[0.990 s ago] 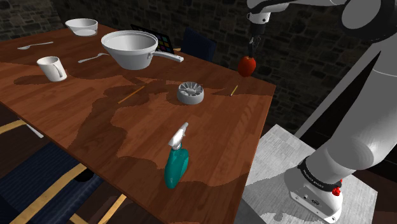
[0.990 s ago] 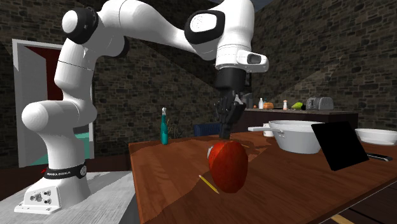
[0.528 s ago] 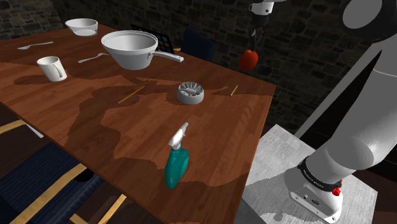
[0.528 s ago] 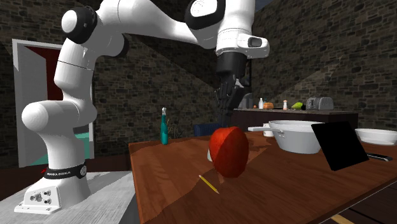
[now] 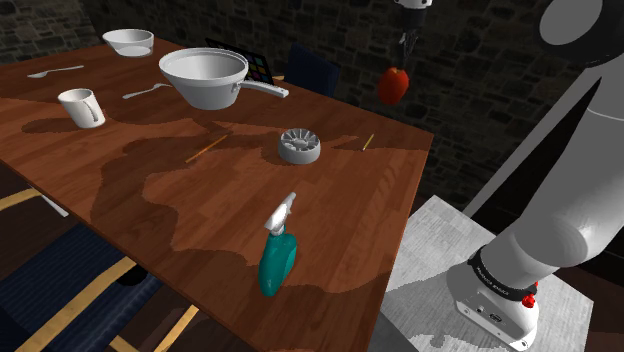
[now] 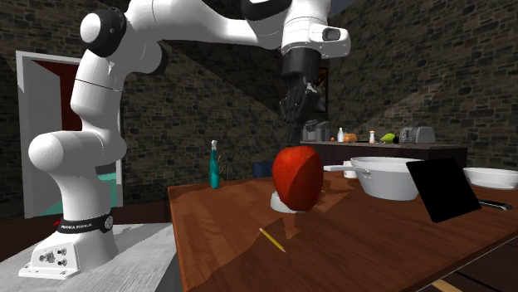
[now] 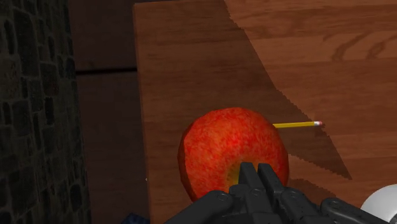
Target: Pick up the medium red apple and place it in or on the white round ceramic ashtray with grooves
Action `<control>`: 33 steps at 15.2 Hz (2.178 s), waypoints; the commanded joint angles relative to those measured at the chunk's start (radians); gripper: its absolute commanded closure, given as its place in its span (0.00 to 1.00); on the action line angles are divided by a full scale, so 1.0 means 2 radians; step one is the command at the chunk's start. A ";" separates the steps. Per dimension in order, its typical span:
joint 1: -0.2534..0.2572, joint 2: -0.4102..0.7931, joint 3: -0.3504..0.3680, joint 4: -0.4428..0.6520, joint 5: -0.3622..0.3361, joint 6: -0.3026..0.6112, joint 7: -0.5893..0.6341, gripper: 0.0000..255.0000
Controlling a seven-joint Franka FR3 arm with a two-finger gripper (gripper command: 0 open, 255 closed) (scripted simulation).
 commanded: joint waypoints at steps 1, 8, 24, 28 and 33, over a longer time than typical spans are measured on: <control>0.011 -0.006 0.006 0.000 -0.001 -0.006 0.016 1.00; 0.059 -0.017 0.034 0.013 -0.003 -0.035 0.090 1.00; 0.162 0.072 0.093 0.212 0.006 -0.149 0.253 1.00; 0.188 0.137 0.103 0.325 0.008 -0.199 0.290 1.00; 0.190 0.099 0.103 0.228 0.007 -0.139 0.291 1.00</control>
